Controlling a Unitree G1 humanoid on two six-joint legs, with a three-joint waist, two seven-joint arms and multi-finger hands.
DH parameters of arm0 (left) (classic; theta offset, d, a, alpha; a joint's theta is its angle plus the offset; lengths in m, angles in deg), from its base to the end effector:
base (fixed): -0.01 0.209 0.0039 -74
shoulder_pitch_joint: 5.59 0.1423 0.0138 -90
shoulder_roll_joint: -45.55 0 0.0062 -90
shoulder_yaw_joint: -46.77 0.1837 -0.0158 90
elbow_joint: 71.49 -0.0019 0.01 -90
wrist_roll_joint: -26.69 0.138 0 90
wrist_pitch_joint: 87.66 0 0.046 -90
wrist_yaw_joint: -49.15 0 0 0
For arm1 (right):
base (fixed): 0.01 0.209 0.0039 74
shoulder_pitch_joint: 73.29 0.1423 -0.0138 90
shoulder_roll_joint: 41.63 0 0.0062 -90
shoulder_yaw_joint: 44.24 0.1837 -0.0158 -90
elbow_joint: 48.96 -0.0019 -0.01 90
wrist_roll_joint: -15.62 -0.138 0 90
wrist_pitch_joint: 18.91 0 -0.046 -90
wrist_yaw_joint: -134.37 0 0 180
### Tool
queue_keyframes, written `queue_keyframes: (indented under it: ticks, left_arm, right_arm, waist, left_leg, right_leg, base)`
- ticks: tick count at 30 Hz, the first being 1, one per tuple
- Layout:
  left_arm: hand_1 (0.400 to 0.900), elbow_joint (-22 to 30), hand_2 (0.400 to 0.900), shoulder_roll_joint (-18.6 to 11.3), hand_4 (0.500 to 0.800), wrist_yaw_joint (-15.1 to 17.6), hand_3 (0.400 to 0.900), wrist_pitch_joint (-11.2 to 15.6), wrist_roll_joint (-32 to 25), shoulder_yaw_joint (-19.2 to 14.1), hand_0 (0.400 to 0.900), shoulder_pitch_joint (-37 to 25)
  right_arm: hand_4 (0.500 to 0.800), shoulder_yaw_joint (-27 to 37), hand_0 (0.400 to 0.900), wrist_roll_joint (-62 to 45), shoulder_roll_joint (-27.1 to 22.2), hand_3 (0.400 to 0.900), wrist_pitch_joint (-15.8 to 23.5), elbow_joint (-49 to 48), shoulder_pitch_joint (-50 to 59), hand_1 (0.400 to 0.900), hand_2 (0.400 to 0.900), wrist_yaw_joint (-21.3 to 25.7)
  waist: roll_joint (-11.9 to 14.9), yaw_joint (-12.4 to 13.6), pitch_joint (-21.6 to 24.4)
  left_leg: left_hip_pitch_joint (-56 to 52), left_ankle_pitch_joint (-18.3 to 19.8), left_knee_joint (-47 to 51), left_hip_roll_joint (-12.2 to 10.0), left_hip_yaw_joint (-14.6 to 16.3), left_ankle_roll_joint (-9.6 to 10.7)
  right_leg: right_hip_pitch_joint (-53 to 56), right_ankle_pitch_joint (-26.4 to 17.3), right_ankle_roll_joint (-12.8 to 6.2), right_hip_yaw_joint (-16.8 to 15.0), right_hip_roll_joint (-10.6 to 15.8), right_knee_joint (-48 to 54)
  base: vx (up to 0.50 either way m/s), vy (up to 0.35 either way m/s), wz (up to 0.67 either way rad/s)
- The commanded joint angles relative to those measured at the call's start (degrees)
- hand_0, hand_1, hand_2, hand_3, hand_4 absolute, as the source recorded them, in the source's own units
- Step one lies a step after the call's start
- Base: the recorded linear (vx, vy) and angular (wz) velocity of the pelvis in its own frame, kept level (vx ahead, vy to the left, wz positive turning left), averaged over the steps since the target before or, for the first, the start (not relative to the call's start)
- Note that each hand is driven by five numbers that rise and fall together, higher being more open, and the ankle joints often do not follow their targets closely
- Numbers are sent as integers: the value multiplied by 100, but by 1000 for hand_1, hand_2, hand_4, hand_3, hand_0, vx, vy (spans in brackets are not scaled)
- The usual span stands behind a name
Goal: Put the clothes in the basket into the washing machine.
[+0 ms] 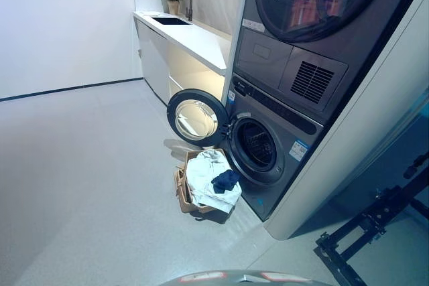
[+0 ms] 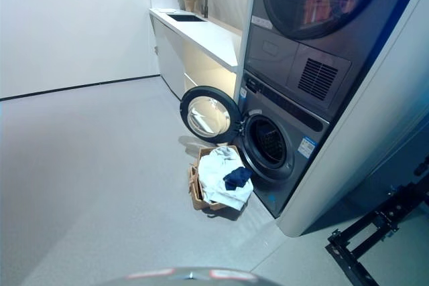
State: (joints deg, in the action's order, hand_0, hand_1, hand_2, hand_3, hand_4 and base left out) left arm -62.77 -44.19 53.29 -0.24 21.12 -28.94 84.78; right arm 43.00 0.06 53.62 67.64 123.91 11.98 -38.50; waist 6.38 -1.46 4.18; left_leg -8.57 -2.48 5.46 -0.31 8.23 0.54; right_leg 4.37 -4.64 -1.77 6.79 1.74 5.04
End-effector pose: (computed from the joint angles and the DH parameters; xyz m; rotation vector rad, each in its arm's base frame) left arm 0.0327 0.2403 -0.1188 0.3763 1.4692 0.1244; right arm -0.0014 -0.2154 -0.1260 -0.0484 1.5621 -0.4128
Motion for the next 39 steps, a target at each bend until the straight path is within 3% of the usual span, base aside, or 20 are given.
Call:
queue_keyframes:
  ticks: [1,28,32,37,39]
  left_arm:
    - [900,12,900,328,800,23,900,77,30,-101,900,-358]
    - [900,77,900,376,800,66,900,78,-43,-62,900,-381]
    - [900,145,900,391,800,73,900,92,-6,46,900,-444]
    - [900,176,900,304,800,66,900,116,-127,-12,900,-514]
    - [900,233,900,242,800,42,900,125,-144,-20,900,-555]
  right_arm:
    - [800,-201,900,59,-308,900,137,104,588,900,900,71]
    - [800,-196,900,64,-423,900,144,25,605,900,900,135]
    - [800,-253,900,168,-513,900,151,10,646,900,900,135]
    - [800,-141,900,106,-618,900,192,-48,770,900,900,164]
    - [800,-115,900,64,-642,900,218,-115,796,900,900,150]
  waist:
    - [-592,71,-570]
    - [-666,11,-761]
    - [-654,29,-848]
    - [-728,32,-1017]
    - [-718,-4,-1160]
  left_leg:
    - [-13,672,-46,139,-35,-67]
    - [70,589,-46,84,-30,-34]
    - [105,543,-46,132,-51,-111]
    - [435,736,-383,256,-42,-380]
    - [467,770,-425,370,-58,-550]
  right_leg:
    - [254,493,-349,-124,-114,-4]
    - [164,531,-260,-108,-181,-4]
    - [117,558,-253,-24,-151,-91]
    - [-634,724,-379,-89,28,-1380]
    - [-1215,344,-508,-197,212,-2613]
  base:
    - [0,0,0]
    - [4,-14,0]
    - [14,44,11]
    - [-3,214,-1]
    - [-2,332,4]
